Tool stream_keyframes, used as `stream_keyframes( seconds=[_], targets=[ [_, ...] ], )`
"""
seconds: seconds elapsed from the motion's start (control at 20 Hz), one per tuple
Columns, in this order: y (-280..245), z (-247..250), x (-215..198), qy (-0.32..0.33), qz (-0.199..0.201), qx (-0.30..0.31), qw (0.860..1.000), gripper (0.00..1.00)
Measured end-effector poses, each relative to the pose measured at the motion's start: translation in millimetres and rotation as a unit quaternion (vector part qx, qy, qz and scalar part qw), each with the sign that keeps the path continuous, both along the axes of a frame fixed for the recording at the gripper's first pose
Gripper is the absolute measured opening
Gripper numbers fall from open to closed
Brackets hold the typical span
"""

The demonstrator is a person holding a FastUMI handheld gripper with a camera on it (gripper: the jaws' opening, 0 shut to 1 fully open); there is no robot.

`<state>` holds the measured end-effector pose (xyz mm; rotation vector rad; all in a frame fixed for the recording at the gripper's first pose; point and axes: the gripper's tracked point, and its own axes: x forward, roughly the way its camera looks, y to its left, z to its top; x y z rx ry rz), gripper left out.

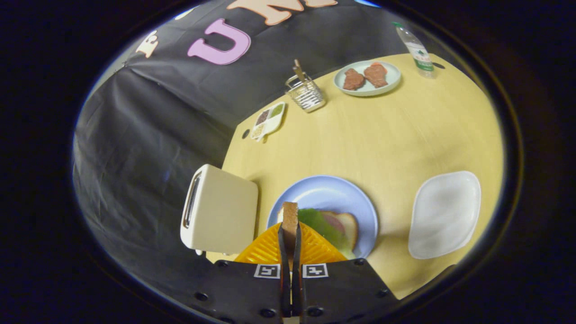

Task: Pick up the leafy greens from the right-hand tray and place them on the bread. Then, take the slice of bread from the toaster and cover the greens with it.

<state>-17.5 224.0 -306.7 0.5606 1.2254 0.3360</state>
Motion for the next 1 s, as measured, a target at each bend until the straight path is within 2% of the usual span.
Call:
stream_keyframes(
  seconds=[0.1, 0.3, 0.7, 0.9, 1.0],
  targets=[
    [-9, -7, -4, 0.008, -0.001, -0.009, 1.0, 0.1],
    [-27, -25, -12, 0.014, 0.016, -0.041, 0.999, 0.28],
    [-32, -9, -12, -0.003, 0.028, -0.032, 0.999, 0.97],
    [-44, 13, -6, -0.062, 0.05, -0.043, 0.996, 0.98],
    [-51, 32, -1, -0.096, 0.049, -0.046, 0.993, 0.99]
  ],
)
